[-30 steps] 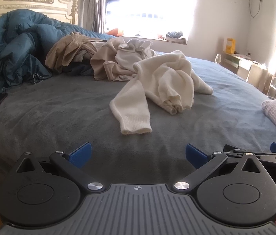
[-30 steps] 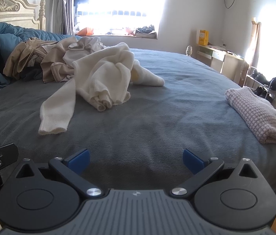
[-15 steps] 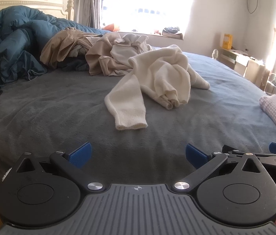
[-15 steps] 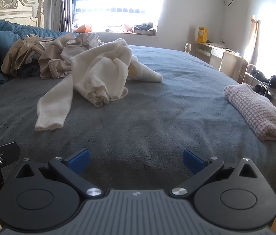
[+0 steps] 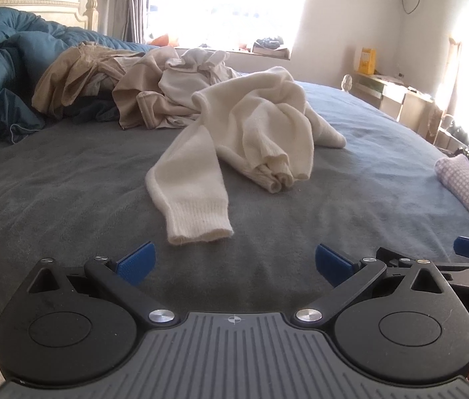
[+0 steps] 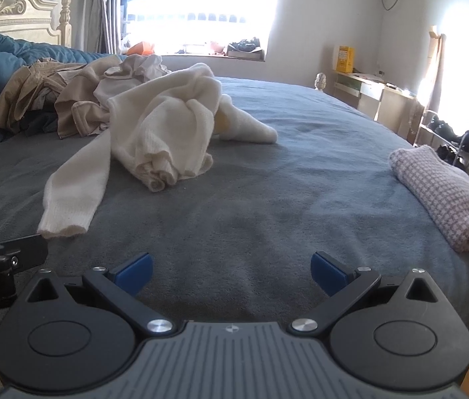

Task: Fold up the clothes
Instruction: 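Reach the right gripper to the cream sweater sleeve and close on it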

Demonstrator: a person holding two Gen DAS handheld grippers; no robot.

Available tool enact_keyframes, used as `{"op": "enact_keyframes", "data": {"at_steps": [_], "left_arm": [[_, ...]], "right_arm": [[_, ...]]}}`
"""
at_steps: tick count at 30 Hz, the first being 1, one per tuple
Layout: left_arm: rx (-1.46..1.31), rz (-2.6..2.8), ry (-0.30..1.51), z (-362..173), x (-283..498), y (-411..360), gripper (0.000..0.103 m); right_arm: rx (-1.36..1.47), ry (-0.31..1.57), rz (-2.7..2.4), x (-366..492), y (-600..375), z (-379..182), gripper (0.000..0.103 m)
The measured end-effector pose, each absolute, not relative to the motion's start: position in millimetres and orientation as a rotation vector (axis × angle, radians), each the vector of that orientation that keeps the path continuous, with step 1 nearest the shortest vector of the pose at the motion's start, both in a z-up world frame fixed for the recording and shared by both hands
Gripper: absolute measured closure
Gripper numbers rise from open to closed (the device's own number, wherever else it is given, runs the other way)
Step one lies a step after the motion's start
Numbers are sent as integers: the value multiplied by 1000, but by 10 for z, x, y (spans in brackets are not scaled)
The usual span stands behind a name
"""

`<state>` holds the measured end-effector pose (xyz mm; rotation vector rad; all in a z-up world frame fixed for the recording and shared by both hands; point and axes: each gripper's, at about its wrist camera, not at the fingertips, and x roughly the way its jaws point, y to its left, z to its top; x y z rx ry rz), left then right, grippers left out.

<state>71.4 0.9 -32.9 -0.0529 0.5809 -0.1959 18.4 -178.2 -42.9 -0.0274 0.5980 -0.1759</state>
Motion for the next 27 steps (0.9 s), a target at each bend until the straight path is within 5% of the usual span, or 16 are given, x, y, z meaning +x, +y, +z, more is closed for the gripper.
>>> {"op": "enact_keyframes", "data": {"at_steps": [18, 27], "left_arm": [[-34, -182, 579, -1017, 2575, 552, 0], [-256, -315, 588, -1212, 2477, 937, 0]], "right_arm": [[-272, 245, 103, 2073, -1202, -39, 0], [-468, 495, 317, 3865, -143, -389, 4]]}}
